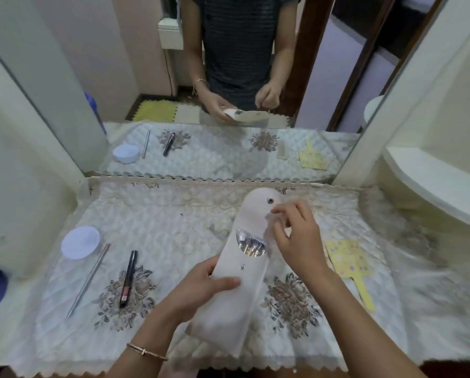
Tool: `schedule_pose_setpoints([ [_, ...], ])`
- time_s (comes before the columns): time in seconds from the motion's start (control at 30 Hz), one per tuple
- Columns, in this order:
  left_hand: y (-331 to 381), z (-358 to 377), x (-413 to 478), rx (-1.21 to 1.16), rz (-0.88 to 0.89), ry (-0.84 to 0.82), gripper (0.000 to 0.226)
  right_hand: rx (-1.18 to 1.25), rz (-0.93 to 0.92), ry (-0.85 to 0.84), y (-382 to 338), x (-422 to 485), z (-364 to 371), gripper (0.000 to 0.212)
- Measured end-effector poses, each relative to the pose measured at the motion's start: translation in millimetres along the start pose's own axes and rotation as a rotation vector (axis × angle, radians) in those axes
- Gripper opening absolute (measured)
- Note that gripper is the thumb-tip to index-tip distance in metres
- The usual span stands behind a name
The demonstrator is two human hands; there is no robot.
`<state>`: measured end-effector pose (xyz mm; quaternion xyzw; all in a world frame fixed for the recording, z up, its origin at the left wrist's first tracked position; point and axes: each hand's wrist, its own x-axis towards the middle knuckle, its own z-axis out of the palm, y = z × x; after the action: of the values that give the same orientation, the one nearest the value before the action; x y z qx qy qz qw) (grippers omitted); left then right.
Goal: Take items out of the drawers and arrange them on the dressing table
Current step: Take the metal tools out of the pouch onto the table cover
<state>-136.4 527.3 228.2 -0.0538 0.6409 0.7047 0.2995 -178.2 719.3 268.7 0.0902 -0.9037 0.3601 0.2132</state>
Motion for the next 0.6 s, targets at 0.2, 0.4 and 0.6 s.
schedule_pose_setpoints([
  [0.2,-4,-2,-4,0.023,0.024,0.023,0.029,0.108,0.134,-0.351,-6,-20,9,0.015],
  [0.4,-6,-5,-8,0.094,0.02,0.029,0.029,0.266,0.418,-0.473,-7,-23,13,0.02],
  [0.6,-11,-6,-10,0.126,0.017,0.043,0.033,0.407,0.48,-0.568,0,-20,14,0.01],
])
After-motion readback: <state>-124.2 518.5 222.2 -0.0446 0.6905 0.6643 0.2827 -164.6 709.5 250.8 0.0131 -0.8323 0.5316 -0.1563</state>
